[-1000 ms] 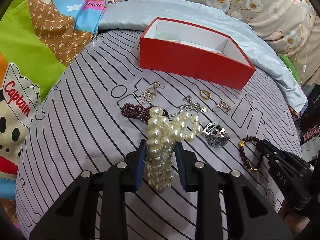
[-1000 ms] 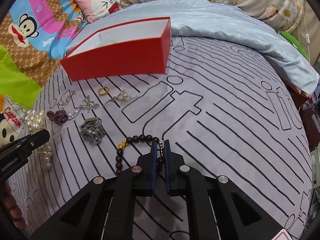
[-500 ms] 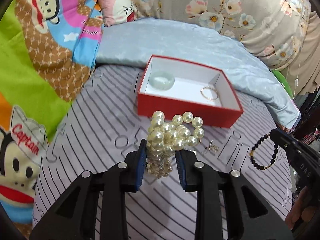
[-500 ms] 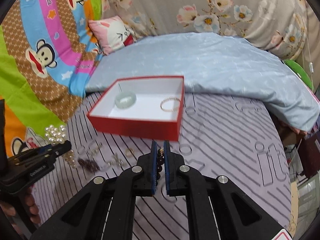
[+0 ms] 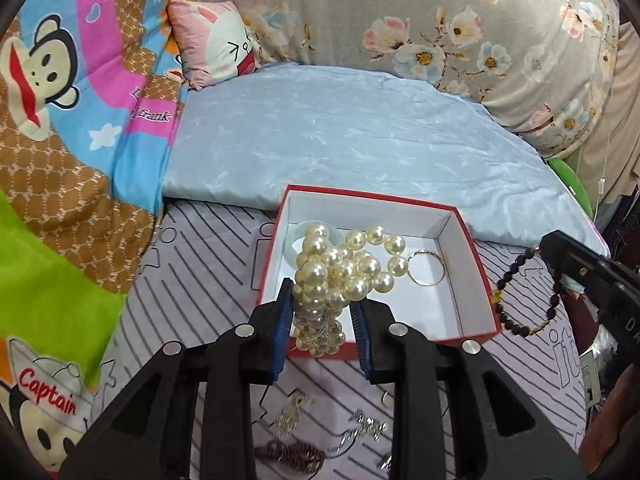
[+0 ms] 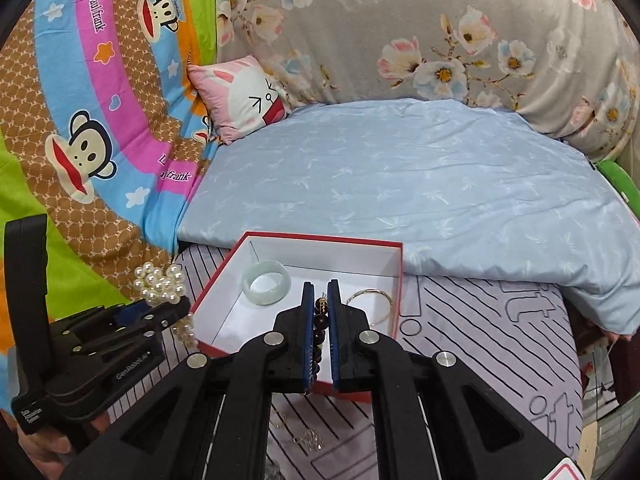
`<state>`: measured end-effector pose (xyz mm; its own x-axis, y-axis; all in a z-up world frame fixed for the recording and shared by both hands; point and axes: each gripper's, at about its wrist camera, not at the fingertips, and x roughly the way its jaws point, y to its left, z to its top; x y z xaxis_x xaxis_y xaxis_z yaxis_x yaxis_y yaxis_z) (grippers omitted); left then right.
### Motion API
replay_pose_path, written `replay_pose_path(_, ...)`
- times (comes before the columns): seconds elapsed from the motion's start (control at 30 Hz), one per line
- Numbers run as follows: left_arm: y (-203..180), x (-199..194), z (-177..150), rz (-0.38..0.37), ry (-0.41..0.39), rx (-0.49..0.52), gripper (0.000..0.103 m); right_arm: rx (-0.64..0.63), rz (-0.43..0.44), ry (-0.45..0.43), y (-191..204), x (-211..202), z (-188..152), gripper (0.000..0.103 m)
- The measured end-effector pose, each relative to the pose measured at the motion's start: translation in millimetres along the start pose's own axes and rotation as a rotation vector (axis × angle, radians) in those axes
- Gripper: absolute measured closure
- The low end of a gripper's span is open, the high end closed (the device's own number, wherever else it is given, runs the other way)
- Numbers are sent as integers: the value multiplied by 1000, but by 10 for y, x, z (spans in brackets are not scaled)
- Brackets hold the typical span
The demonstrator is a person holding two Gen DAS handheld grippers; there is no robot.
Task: Organize jewelry
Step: 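Lower both bracelets into the red box and open both tools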
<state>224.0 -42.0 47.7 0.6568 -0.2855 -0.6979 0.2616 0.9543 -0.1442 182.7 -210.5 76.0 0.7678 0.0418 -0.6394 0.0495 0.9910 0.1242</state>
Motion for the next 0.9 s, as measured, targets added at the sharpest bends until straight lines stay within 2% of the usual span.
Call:
replay_pose_path(0.2, -52, 331, 94, 10, 25, 13, 76, 17, 38, 57, 39, 415, -16, 97)
replay_pose_path(0.47, -48, 654, 60, 14, 66, 13, 76, 17, 34, 116, 30, 787, -137, 97)
replay_pose_path(0.9, 24, 925, 6, 36, 110, 7, 76, 15, -1, 171, -82, 1090, -270, 97)
